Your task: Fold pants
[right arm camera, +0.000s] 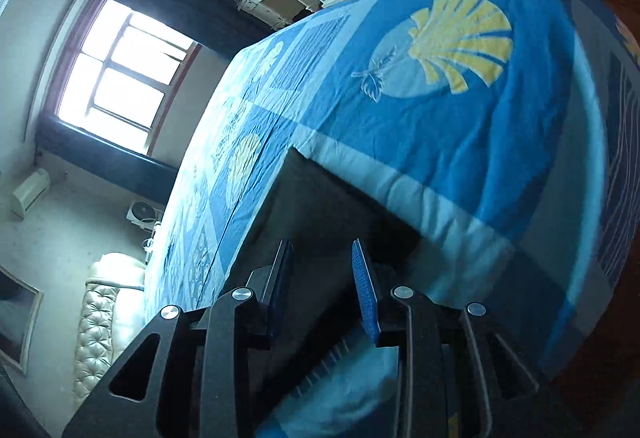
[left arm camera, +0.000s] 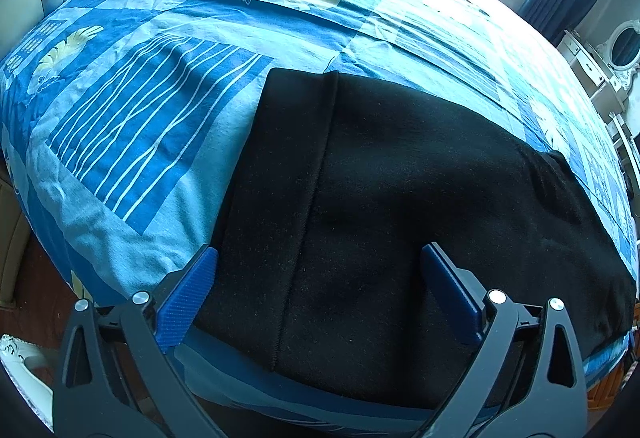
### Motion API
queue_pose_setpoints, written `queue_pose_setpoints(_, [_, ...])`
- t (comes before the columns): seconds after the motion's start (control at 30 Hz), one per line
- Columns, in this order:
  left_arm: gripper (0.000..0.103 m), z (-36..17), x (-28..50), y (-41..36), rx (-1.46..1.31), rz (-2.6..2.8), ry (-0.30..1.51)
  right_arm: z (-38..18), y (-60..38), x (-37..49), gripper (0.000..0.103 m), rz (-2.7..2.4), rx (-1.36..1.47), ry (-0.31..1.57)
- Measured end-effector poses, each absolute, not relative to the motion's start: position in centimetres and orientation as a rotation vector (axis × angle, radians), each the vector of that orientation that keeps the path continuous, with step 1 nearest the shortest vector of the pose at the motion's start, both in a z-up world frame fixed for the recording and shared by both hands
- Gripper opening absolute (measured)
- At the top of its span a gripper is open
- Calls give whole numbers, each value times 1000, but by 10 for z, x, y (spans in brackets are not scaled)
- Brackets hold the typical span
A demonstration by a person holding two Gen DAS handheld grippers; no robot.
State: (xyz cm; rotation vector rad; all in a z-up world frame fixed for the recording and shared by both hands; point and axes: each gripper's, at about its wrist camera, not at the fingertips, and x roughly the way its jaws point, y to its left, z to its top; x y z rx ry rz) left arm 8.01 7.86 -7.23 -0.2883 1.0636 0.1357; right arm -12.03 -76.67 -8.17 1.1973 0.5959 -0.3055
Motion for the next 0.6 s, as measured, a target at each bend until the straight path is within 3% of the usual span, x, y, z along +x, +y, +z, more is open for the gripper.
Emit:
queue_pose_setpoints(0.37, [100, -72, 80, 78, -289, 135, 1064, -114, -774, -110, 31, -311, 1310, 507])
queue_pose_setpoints(0.43, [100, -72, 80, 78, -289, 136, 1064, -110, -774, -109, 6, -329, 1290, 527])
queue_pose_setpoints(0.6, [100, -72, 81, 78, -289, 134, 1071, -66, -771, -113, 6, -296, 1252, 461])
